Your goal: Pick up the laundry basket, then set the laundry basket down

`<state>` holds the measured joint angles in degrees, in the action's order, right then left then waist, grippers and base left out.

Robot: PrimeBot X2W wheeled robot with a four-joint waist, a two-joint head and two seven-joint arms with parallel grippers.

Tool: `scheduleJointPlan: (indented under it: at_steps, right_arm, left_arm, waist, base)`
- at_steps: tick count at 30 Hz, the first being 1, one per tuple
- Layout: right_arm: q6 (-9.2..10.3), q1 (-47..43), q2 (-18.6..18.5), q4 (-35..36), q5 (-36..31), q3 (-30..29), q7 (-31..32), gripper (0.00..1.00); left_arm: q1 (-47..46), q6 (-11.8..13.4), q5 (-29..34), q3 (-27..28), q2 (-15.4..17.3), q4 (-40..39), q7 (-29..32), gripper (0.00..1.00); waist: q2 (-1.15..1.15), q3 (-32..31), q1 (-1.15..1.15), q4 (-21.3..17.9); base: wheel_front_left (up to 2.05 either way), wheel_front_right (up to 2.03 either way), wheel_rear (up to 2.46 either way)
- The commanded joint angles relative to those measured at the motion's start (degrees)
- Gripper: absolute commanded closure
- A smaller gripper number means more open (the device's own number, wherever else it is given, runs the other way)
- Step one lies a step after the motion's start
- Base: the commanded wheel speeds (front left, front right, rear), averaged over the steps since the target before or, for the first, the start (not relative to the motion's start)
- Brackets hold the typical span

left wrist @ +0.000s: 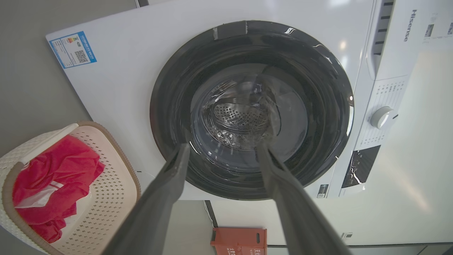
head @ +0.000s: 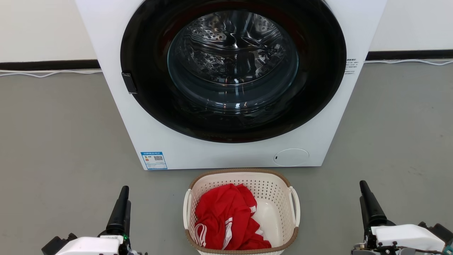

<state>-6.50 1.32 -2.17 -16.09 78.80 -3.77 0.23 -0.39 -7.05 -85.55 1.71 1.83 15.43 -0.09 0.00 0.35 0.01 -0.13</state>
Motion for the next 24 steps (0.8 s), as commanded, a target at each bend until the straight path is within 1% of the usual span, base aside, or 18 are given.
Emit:
scheduleJointPlan:
  at_steps: [1,24]
  right_arm:
    - [-0.34,2.5,-0.5,1.7,-1.8,0.6,-0.8,0.0]
    - [-0.51,3.9,-1.4,2.7,-24.9,3.1,-4.7,0.0]
  left_arm:
    - [-1.3,-0.1,1.3,0.3,0.5,-1.8,-0.5,0.0]
    - [-1.3,-0.2,17.4,0.1,0.7,-2.7,-4.3,0.0]
  waist:
    - [0.0,0.0,0.0,0.0]
    - [0.0,0.0,0.0,-0.3]
  base:
    - [0.0,0.0,0.0]
    - [0.0,0.0,0.0]
